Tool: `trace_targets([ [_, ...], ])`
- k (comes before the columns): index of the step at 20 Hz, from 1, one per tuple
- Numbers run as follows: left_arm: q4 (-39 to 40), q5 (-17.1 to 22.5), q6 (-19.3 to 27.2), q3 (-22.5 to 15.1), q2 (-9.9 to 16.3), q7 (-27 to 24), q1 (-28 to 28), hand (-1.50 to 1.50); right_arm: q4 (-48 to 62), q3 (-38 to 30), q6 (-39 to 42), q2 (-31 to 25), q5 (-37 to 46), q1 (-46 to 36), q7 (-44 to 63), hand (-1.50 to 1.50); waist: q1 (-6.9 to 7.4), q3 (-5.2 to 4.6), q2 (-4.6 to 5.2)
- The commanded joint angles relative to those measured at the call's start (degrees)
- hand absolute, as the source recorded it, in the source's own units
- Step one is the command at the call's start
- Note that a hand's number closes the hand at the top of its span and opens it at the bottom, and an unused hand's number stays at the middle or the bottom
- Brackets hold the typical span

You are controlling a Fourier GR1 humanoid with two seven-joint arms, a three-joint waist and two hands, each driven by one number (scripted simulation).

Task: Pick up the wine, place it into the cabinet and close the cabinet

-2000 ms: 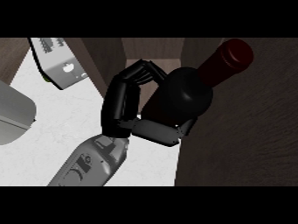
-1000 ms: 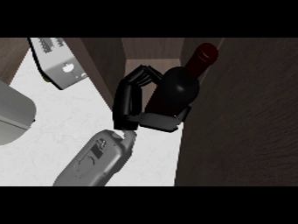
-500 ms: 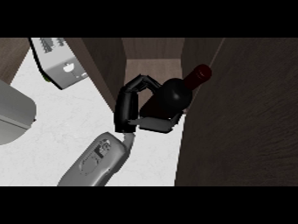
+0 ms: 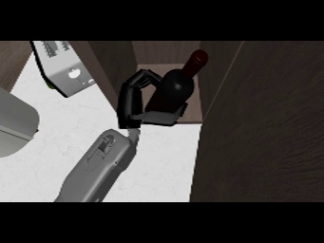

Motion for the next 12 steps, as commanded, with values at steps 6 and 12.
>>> trace_targets([
  [6, 8.80, 2.82, -1.76, 3.02, -0.13, -0.38, -7.86, 1.50, -2.51, -1.50, 1.03, 0.93, -4.51, 2.05, -1.61, -1.50, -0.41, 0.01, 0.13],
  [12, 13.81, 6.46, -4.95, 5.95, -0.14, -0.19, -10.40, 1.50, 0.25, -0.91, -0.72, 1.51, -2.48, -2.78, 0.29, -1.50, -0.12, -0.01, 0.13],
])
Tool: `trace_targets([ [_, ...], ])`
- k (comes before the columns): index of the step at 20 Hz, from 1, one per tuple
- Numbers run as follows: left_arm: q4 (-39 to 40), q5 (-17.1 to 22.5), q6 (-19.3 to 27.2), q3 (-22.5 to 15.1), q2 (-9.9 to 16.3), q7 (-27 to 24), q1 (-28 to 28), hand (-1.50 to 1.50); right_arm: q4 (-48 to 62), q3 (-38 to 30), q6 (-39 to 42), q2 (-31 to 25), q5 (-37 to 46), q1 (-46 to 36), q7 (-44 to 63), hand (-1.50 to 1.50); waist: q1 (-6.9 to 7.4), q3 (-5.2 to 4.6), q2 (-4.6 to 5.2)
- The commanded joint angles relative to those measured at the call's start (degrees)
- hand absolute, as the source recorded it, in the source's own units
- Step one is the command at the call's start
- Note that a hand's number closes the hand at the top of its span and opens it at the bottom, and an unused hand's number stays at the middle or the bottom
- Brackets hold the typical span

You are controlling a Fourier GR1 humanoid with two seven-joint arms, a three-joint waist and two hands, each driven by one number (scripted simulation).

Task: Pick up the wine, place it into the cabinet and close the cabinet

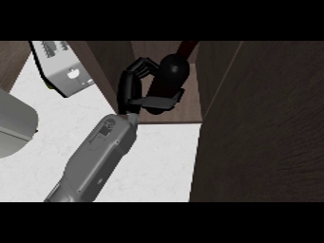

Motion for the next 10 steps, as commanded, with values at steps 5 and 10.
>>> trace_targets([
  [5, 14.78, 2.80, -1.03, 2.39, -0.14, -3.47, -8.72, 1.50, -3.28, 2.91, 1.32, 2.14, -1.75, 4.66, -2.30, -1.50, -0.87, 0.00, 0.20],
  [10, 21.43, 4.58, -0.99, 4.64, -0.14, -6.92, -13.45, 1.50, -4.01, -0.02, 1.15, 0.22, -3.77, 1.04, 1.25, -1.50, -1.19, -0.02, 0.35],
])
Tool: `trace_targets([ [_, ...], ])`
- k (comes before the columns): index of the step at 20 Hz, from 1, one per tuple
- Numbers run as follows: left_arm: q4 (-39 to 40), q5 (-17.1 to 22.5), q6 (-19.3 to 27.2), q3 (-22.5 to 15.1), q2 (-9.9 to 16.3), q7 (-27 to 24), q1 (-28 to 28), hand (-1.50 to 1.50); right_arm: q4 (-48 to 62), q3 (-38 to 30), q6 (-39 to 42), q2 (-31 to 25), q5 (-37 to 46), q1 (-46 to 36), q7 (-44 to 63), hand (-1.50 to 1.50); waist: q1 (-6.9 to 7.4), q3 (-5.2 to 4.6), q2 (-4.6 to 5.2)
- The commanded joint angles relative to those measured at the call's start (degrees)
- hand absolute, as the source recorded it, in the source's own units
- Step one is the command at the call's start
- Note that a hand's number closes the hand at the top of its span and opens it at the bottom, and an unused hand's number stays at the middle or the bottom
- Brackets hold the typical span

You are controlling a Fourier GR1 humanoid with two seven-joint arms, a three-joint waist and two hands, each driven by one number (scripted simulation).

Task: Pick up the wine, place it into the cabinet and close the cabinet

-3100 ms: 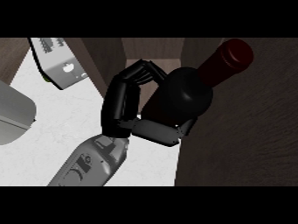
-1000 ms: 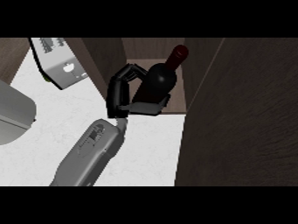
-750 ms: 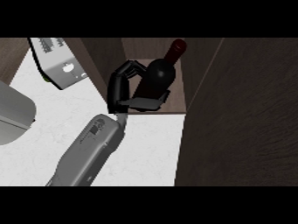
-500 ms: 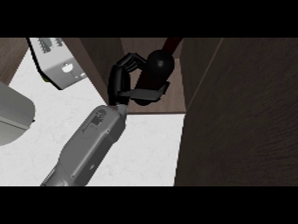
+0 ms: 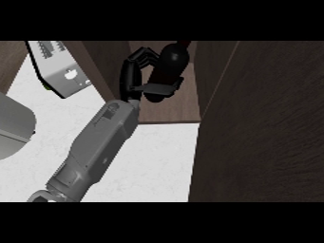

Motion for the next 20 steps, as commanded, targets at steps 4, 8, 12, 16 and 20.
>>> trace_targets([
  [4, 9.42, -1.57, 1.24, 3.03, -0.06, -8.27, -5.35, 1.50, -4.61, -0.18, -1.48, 0.13, -3.24, -1.86, 4.80, -1.50, -0.42, -0.02, 0.21],
  [8, 13.79, 0.14, 2.20, 3.73, -0.06, -10.96, -7.36, 1.50, -6.45, 2.54, -0.33, 1.35, -2.53, 2.43, 2.11, -1.50, -1.28, 0.00, 0.34],
  [12, 17.29, 0.46, 1.06, 6.12, -0.07, -13.99, -8.13, 1.50, -4.23, 2.50, 0.65, 1.79, -1.68, 3.42, -1.73, -1.50, -0.81, 0.01, 0.35],
  [16, 21.12, 1.11, -0.70, 9.04, 0.07, -11.91, -12.97, 1.50, -2.38, 0.90, -0.13, 1.24, -3.01, -0.08, 0.34, -1.50, -0.94, -0.01, 0.59],
  [20, 22.03, 5.18, -0.84, 12.23, -0.08, -10.88, -14.52, 1.50, -1.23, 0.32, 1.38, 0.63, -4.48, 0.13, -0.32, -1.50, -1.89, -0.01, 0.90],
])
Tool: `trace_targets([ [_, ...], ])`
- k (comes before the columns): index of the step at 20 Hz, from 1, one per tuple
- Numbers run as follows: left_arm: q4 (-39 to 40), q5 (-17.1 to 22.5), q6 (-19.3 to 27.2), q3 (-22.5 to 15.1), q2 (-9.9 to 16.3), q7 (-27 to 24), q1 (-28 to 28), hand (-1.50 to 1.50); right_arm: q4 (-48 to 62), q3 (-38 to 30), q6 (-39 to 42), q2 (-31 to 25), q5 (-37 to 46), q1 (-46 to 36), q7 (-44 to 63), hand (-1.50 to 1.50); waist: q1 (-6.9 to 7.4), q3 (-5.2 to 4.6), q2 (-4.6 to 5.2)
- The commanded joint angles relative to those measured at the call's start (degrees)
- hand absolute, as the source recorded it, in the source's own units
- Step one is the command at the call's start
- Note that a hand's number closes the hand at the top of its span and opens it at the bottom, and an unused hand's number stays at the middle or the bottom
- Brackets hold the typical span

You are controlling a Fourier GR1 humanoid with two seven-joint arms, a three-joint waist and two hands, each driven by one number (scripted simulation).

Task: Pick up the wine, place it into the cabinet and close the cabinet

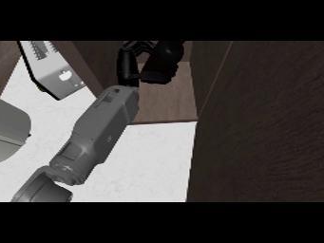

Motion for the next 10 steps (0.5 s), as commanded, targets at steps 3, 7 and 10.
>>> trace_targets([
  [3, 3.22, 3.44, -3.51, 4.70, 0.02, -0.11, -1.00, 1.50, -0.91, 0.07, 0.80, 0.33, -2.54, 0.77, -1.62, -1.50, 0.04, -0.01, 0.23],
  [7, 5.13, 3.45, -4.27, 5.68, 0.04, -2.42, -0.97, 1.50, -0.21, 0.03, 0.63, 0.61, -2.34, 0.30, -1.54, -1.50, -0.08, -0.03, 0.36],
  [10, 6.59, 2.92, -5.53, 5.76, 1.74, -2.09, -1.69, 1.50, -4.19, 0.87, -0.04, -0.04, -1.94, 0.47, 2.18, -1.50, -0.57, -0.05, 0.37],
])
